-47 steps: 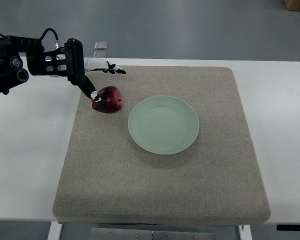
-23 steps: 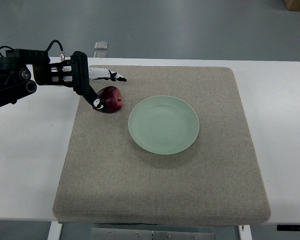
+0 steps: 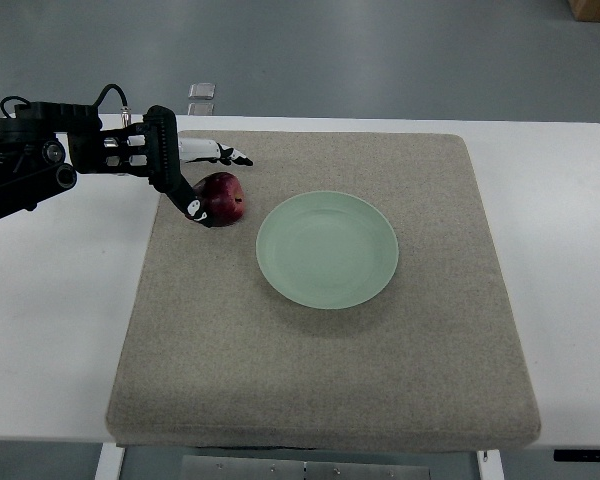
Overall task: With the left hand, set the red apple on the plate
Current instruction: 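Close the left hand fingers around the red apple and lift it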
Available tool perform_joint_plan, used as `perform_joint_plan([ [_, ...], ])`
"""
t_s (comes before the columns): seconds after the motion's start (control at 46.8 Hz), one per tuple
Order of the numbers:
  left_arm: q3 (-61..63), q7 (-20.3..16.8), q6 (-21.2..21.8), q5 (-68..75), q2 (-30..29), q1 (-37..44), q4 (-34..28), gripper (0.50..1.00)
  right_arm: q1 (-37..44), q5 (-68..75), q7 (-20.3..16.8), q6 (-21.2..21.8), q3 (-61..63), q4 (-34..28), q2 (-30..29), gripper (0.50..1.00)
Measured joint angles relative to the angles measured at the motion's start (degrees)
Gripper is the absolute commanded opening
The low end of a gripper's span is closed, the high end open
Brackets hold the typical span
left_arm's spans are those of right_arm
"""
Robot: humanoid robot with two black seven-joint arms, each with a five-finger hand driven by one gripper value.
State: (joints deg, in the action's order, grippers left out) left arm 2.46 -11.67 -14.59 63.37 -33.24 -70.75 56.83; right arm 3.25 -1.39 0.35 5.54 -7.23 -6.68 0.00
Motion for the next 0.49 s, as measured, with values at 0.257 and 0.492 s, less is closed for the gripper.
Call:
perform_joint_plan([
  [0.257, 0.0, -0.1, 0.0, 0.02, 0.45, 0.08, -0.5, 0.915, 0.0, 0.02, 0.0, 0.0, 0.01, 0.0, 0.0, 0.964],
  [0.492, 0.0, -0.11, 0.0, 0.19, 0.8, 0.18, -1.47, 0.81, 0.0, 0.04, 0.01, 0.0, 0.01, 0.0, 0.0, 0.964],
])
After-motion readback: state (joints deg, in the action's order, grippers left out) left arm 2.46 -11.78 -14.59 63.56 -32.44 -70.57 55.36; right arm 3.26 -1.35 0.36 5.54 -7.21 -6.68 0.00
